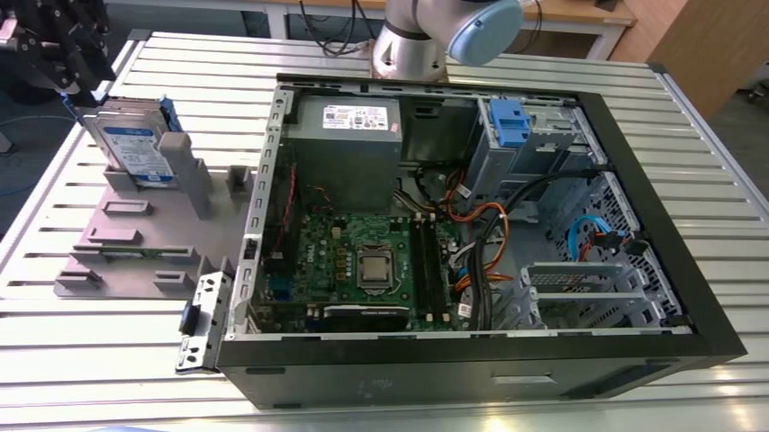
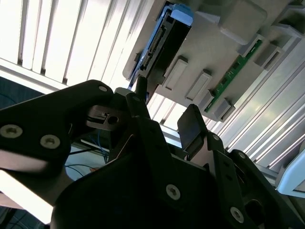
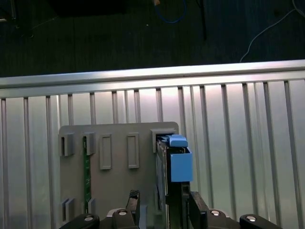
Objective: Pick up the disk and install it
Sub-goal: 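Pick up the disk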
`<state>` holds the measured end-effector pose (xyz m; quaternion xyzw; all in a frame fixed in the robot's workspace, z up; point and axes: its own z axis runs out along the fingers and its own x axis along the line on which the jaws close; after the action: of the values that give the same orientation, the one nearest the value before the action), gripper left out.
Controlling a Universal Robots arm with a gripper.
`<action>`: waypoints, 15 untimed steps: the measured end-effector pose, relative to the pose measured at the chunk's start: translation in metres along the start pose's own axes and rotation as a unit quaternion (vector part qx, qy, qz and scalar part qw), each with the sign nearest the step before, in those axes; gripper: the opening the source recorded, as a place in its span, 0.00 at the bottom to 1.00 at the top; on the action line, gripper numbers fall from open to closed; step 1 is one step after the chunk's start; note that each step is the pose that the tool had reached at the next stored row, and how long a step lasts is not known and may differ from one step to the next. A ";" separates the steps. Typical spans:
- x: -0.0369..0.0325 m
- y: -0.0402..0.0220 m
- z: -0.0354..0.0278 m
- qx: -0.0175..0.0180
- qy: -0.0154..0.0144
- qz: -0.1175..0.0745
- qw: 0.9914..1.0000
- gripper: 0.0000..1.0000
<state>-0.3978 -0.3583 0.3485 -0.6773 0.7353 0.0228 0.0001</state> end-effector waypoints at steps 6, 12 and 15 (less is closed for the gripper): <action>-0.0004 0.0006 0.0021 0.000 0.000 0.000 1.000 0.53; -0.0012 0.0008 0.0034 0.000 0.000 0.000 1.000 0.53; -0.0013 0.0009 0.0038 0.000 0.000 0.000 1.000 0.53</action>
<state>-0.3987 -0.3568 0.3449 -0.6773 0.7354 0.0228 0.0001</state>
